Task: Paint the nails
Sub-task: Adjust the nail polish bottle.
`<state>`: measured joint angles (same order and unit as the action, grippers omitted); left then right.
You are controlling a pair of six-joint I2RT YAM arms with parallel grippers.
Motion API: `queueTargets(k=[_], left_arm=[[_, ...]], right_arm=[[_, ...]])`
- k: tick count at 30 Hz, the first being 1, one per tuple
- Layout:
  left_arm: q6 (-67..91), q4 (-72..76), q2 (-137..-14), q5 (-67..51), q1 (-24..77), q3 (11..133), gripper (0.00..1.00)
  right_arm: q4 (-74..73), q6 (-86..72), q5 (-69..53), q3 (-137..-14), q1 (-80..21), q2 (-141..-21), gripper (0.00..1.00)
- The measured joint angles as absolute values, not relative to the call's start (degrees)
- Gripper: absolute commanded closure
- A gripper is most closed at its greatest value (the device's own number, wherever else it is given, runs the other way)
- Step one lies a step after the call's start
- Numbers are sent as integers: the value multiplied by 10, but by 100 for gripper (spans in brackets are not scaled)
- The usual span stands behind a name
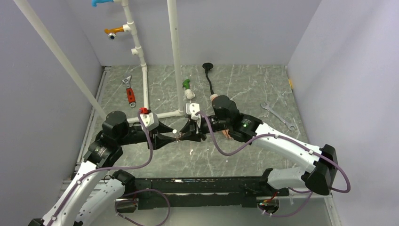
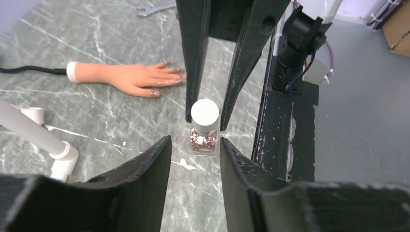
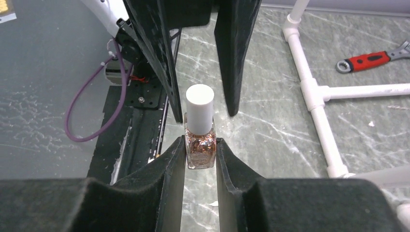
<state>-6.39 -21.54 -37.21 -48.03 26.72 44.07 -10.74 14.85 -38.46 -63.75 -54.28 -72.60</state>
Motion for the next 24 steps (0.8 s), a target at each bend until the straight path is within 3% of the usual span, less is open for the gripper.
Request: queueTargets(k=[10, 20, 24], left_arm=[[-61, -202, -346, -462, 267, 441, 19], [32, -89, -343, -486, 247, 424, 28], [60, -57, -346, -500, 244, 421, 37]], right_arm=[[-17, 78, -372, -573, -516, -688, 100], [67, 31, -392, -559, -504, -658, 100], [82, 22, -412, -559, -504, -658, 100]])
